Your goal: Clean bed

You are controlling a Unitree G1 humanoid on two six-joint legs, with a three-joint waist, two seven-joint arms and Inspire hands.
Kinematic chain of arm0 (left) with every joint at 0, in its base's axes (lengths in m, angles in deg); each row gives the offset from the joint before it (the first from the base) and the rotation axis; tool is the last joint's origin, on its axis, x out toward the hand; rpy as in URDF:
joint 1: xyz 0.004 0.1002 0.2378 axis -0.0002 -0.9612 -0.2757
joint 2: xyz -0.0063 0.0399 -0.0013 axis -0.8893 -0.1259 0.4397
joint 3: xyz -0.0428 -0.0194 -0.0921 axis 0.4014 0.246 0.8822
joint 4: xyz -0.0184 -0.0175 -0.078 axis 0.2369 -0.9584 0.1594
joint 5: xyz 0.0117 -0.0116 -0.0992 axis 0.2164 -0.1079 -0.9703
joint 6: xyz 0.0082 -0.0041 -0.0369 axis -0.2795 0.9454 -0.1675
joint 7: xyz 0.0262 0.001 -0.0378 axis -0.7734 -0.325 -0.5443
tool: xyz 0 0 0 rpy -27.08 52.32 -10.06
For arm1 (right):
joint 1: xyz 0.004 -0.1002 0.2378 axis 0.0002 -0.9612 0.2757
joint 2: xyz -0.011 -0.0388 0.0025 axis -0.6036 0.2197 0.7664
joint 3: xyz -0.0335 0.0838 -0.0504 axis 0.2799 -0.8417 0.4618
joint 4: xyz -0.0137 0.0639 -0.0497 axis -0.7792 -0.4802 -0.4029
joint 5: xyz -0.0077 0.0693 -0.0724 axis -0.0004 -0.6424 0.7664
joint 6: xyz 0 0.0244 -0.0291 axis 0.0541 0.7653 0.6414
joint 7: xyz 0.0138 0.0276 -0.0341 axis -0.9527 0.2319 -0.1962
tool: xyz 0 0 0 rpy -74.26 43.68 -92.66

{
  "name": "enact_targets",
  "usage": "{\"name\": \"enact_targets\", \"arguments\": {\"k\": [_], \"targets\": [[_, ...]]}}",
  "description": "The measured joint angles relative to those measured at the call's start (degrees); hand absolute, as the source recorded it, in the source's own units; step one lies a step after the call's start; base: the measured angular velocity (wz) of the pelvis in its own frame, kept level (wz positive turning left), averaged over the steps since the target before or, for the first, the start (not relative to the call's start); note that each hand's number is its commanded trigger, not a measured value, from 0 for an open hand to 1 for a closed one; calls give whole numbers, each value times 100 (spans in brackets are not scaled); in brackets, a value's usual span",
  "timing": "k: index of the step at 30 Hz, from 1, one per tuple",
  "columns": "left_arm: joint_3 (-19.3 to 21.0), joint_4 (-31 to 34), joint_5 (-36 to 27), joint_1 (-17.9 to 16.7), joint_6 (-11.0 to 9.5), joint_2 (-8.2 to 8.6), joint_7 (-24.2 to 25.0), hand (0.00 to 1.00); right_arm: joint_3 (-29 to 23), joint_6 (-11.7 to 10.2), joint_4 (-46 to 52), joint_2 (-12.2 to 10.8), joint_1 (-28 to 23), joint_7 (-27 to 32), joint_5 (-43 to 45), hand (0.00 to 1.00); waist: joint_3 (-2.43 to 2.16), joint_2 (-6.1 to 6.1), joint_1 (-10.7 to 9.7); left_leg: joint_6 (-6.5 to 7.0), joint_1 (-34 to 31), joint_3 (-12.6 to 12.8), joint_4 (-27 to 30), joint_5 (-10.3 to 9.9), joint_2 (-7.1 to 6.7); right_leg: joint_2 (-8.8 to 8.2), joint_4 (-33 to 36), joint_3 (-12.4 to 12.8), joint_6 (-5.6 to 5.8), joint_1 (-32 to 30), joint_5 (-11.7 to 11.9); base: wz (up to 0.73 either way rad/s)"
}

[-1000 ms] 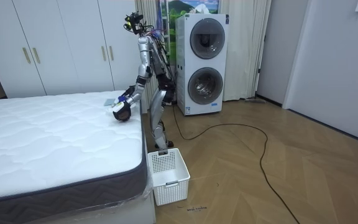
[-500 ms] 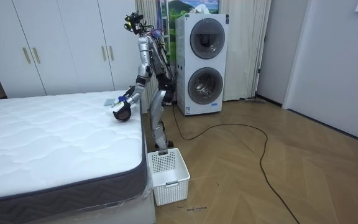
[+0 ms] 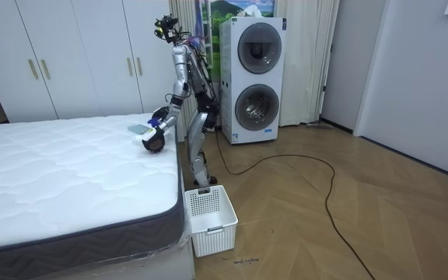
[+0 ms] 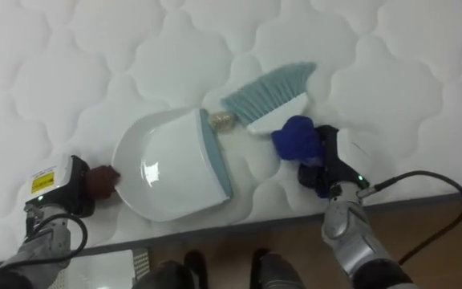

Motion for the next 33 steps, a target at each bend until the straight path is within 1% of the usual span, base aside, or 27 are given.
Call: {"name": "enact_targets", "arguments": {"k": [2, 4, 7, 12, 15, 18, 21, 22, 23, 24, 25, 26, 28, 31, 33], "targets": [[-1, 77, 0, 7, 0, 3, 5, 100, 4, 75, -55, 67, 32, 35, 48, 100, 17, -26, 29, 0, -16, -4, 12, 0, 1, -4, -4, -41, -6, 10, -9, 9], [-2, 76, 1, 8, 0, 9, 5, 100, 4, 80, -157, 104, 45, 58, 92, 100, 21, -33, 28, 0, -17, -4, 28, 0, 0, -8, -2, -60, -1, 33, -22, 9], [-18, 74, 2, 9, -1, 10, 5, 100, 18, 126, -234, 70, 48, 146, 107, 100, 23, -40, 27, 0, -18, -4, 29, 0, -5, -17, -3, -78, 2, 43, -27, 4], [-52, 72, 4, 35, -1, 7, -2, 100, 18, 127, -373, 20, 55, 257, 139, 100, 22, -66, 34, 1, -21, -6, 54, 0, -7, -24, 30, -76, 2, 42, -27, 0], [-49, 66, 10, 70, -2, 5, -3, 100, 13, 129, -474, -19, 88, 297, 148, 100, 25, -96, 52, 1, -28, -7, 86, -1, -7, -36, 72, -79, 2, 33, -29, 0], [-50, 61, 4, 123, -2, -7, -2, 100, 6, 132, -552, -10, 110, 296, 129, 100, 21, -156, 126, 5, -45, -15, 105, 1, -21, -87, 153, -76, -6, -19, -55, 0], [-57, 62, 0, 133, -2, -37, 2, 100, 14, 134, -723, 3, 229, 278, 131, 100, 24, -171, 143, 8, -108, -27, 226, 0, -32, -92, 228, -63, -1, -53, -69, 0], [-57, 62, 0, 135, -1, -41, 2, 100, 26, 134, -775, 9, 265, 272, 135, 100, 28, -197, 158, 13, -112, -10, 251, -3, -21, -101, 282, -28, 15, -79, -80, -3], [-57, 62, 2, 144, 0, -41, 2, 100, 26, 134, -826, 11, 315, 267, 155, 100, 28, -209, 172, 43, -132, -11, 279, -21, -21, -101, 334, -3, 25, -118, -89, -4], [-57, 62, 2, 158, 4, -41, 4, 100, 26, 134, -854, 11, 340, 266, 158, 100, 28, -209, 173, 45, -156, -11, 300, -22, -18, -102, 353, -4, 25, -138, -89, 0], [-58, 64, 4, 203, 23, -41, 11, 100, 21, 140, -892, 18, 408, 271, 152, 100, 33, -221, 169, 53, -220, -6, 361, -27, -20, -115, 416, -19, 24, -184, -106, 5], [-58, 63, 7, 266, 47, -43, 21, 100, 20, 153, -933, 27, 463, 268, 152, 100, 52, -250, 178, 58, -269, -4, 402, -30, -22, -123, 470, -29, 19, -238, -110, 7], [-58, 67, 7, 344, 70, -43, 23, 100, 15, 204, -956, 54, 576, 272, 154, 100, 56, -274, 202, 63, -360, -8, 476, -33, -23, -141, 560, -43, 12, -329, -123, 6], [-61, 72, 13, 426, 70, -42, 21, 100, 15, 204, -1080, 74, 680, 310, 156, 100, 62, -282, 249, 81, -457, -19, 534, -43, -27, -194, 700, -59, -1, -435, -142, 3], [-61, 78, 58, 466, 75, -43, 20, 100, 14, 204, -1104, 97, 688, 345, 170, 100, 61, -283, 288, 92, -492, -25, 572, -50, -26, -193, 733, -66, -1, -460, -141, 0]]}}
